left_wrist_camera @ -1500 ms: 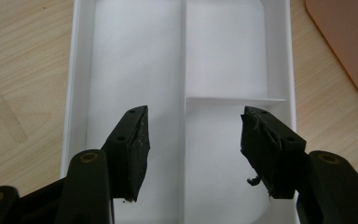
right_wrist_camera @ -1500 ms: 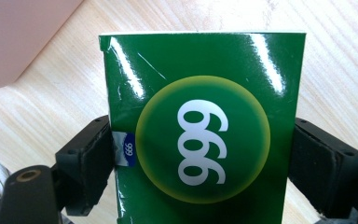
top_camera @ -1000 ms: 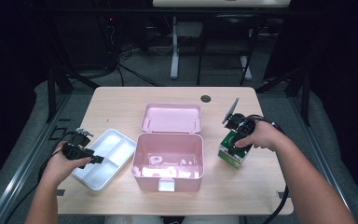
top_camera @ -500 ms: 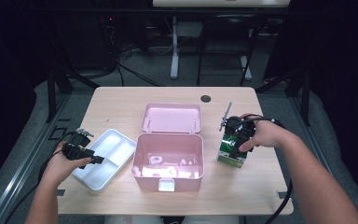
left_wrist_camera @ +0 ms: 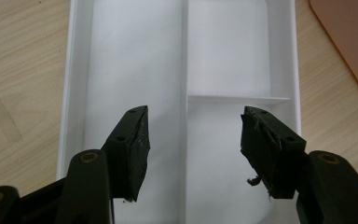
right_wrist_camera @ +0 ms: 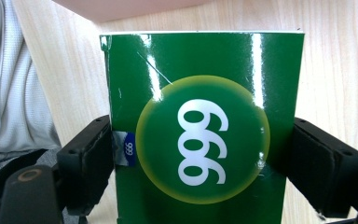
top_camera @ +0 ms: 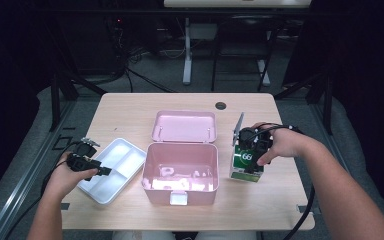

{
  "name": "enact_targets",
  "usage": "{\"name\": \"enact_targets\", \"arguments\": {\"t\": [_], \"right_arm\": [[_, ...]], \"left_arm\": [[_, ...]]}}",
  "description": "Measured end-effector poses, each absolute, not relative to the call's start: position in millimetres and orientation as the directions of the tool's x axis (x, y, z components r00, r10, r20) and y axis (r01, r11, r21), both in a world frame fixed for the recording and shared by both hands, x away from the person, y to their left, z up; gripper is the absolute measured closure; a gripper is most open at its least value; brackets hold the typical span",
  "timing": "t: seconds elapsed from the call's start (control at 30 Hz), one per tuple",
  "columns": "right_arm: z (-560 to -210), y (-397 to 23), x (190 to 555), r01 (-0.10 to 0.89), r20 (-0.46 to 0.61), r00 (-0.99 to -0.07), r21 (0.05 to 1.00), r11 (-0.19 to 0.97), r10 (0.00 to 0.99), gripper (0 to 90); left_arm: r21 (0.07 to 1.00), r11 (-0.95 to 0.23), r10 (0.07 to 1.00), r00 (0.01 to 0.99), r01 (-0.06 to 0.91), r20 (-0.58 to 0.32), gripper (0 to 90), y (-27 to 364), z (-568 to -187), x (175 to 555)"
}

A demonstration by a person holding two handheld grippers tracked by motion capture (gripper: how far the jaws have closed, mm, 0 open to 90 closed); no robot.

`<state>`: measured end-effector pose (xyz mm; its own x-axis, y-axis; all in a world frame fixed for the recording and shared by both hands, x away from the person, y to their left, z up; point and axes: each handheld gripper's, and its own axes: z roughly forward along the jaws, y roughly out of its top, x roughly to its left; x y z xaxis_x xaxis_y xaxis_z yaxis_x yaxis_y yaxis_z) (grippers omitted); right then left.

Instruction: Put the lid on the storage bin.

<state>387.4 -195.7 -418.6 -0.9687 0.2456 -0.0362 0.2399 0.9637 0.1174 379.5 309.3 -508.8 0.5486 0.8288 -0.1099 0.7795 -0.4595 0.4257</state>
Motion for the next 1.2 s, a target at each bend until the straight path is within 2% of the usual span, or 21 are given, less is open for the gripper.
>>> {"name": "enact_targets", "arguments": {"t": [0.57, 1.2], "right_arm": [[-384.9, -182.6, 376.4, 0.193, -0.030, -0.980, 0.117, 0.974, 0.198, 15.9], [-359.3, -139.0, 370.3, 0.158, 0.002, -0.987, 0.136, 0.978, 0.159, 16.1]], "left_arm": [[0.423, -0.461, 0.827, 0.550, 0.780, -0.113, 42.0, 308.0, -509.0, 379.2], [0.418, -0.467, 0.823, 0.556, 0.779, -0.116, 42.0, 307.8, -510.2, 379.9]]}}
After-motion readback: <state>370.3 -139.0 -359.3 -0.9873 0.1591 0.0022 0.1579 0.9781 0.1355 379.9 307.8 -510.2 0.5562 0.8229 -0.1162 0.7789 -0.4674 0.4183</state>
